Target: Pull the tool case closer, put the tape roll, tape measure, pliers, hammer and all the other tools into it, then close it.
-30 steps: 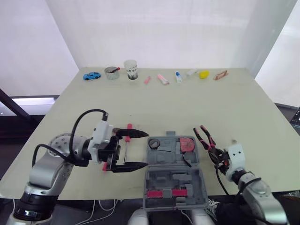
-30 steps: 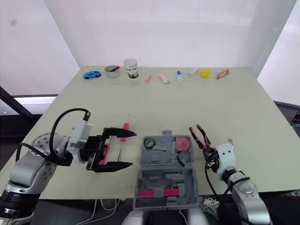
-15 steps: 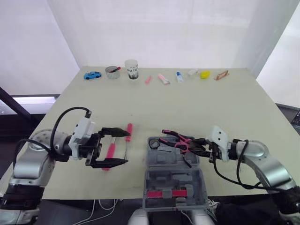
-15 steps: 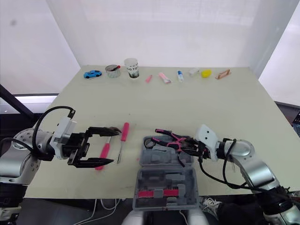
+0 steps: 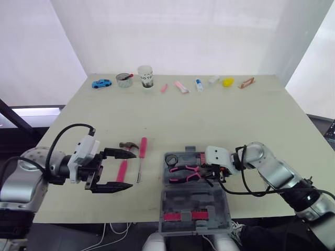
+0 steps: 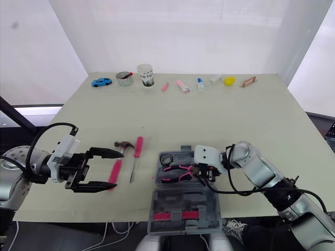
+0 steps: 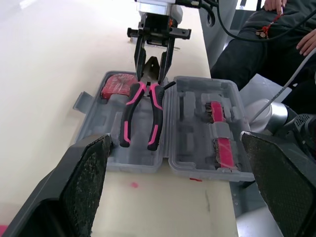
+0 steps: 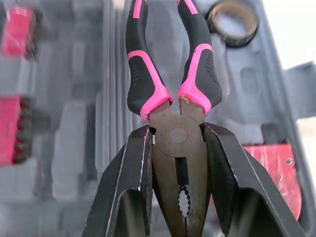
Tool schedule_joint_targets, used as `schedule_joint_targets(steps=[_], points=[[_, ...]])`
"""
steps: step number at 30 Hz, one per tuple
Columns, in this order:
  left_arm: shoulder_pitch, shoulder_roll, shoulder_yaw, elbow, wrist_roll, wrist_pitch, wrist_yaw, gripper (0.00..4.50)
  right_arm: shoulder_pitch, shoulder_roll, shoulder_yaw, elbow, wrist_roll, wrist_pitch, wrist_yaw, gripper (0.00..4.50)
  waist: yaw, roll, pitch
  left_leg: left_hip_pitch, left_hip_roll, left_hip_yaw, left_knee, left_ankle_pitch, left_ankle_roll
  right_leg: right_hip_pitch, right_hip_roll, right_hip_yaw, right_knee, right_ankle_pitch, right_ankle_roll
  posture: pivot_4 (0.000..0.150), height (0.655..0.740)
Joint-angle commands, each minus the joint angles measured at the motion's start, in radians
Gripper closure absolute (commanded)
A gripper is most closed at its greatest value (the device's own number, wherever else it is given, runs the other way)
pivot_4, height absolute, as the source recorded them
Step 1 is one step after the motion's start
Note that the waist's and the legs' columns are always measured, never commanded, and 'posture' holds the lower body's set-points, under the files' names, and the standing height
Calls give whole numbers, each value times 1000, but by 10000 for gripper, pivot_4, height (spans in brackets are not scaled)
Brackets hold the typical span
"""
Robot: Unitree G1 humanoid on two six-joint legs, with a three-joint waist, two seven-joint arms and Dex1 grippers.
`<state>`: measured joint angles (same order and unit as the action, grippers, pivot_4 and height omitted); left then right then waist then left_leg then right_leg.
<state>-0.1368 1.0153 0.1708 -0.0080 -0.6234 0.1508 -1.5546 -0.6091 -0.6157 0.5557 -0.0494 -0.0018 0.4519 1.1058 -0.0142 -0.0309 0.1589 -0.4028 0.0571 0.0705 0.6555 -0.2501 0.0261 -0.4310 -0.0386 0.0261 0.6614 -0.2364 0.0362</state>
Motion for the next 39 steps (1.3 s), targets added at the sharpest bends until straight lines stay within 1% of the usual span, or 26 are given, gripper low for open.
schedule_joint_targets(steps=[1,10,16,18,19,20,22,23,24,28,30,32,33,34,36,37,39], points=[[9,24,34,-6,-17,-9,-60,0,-26,19,12,-4,-34,-25,6,35257,-1,0,0,0,0,0,0,0,0,0,0,0,1,0,0,1500,7400],[49,9,44,-54,-26,8,-41,0,-50,99,35,27,-90,-2,2,35257,0,0,0,0,0,0,0,0,0,0,0,0,1,0,0,1500,7400],[70,2,52,-75,-30,12,-29,0,-43,120,37,39,-108,-12,8,35257,-3,0,0,0,0,0,0,0,0,-1,1,0,1,0,0,1500,7400],[75,1,55,-81,-31,14,-26,0,-40,120,30,39,-105,-13,12,24704,-3,0,0,0,0,0,0,0,0,-1,1,0,1,0,0,1500,7400],[77,-1,57,-83,-31,15,-24,0,-38,119,27,37,-102,-9,16,21340,-2,0,0,1,0,0,0,0,0,-1,1,0,1,0,0,1500,7400],[79,-2,58,-86,-32,17,-22,0,-37,116,25,34,-99,-8,21,15049,-2,0,0,0,0,0,0,0,0,-1,1,0,1,0,0,1500,7400],[82,-5,60,-89,-32,18,-20,0,-34,113,17,28,-95,-3,23,8161,-1,0,0,0,0,0,0,0,0,-1,1,0,1,0,0,1500,7400],[84,-6,60,-91,-33,20,-19,0,-34,111,11,26,-93,-3,23,3508,-1,0,0,0,0,1,0,0,0,0,1,0,1,0,0,1500,7400],[85,-7,61,-92,-34,21,-18,0,-35,106,6,23,-89,-4,29,894,0,0,0,0,0,1,0,0,0,0,1,0,1,0,0,1500,7400],[84,-11,61,-91,-33,22,-17,0,-34,118,-38,28,-47,-26,27,894,-1,0,0,0,0,0,0,0,0,0,1,0,1,0,0,1500,7400],[81,-14,60,-87,-32,21,-17,0,-29,156,-85,36,6,-30,10,894,-1,0,0,0,0,0,0,0,0,0,1,0,1,0,0,1500,7400],[77,-18,57,-84,-30,19,-17,0,-13,213,-133,63,55,-111,-20,894,-3,0,0,0,0,0,0,0,0,0,1,0,1,0,0,1500,7400],[75,-20,56,-83,-28,18,-16,0,-6,234,-150,76,67,-136,-34,6044,-3,0,0,1,1,0,0,0,0,0,1,0,1,0,0,1500,7400],[73,-22,54,-81,-25,16,-16,0,3,241,-151,90,68,-168,-30,8380,-3,0,0,1,1,0,0,0,0,0,1,0,1,0,0,1500,7400],[71,-28,54,-79,-23,15,-13,0,15,249,-151,122,60,-211,-36,19346,0,0,0,0,1,0,0,0,0,0,1,0,1,0,0,1500,7400],[71,-30,55,-79,-24,15,-11,0,19,255,-153,139,57,-229,-45,23475,2,0,0,0,1,0,0,0,0,0,1,0,1,0,0,1500,7400],[72,-33,57,-81,-25,16,-9,0,22,260,-156,162,55,-252,-53,33507,2,0,0,0,0,1,1,0,0,0,0,0,1,0,0,1500,7400]])
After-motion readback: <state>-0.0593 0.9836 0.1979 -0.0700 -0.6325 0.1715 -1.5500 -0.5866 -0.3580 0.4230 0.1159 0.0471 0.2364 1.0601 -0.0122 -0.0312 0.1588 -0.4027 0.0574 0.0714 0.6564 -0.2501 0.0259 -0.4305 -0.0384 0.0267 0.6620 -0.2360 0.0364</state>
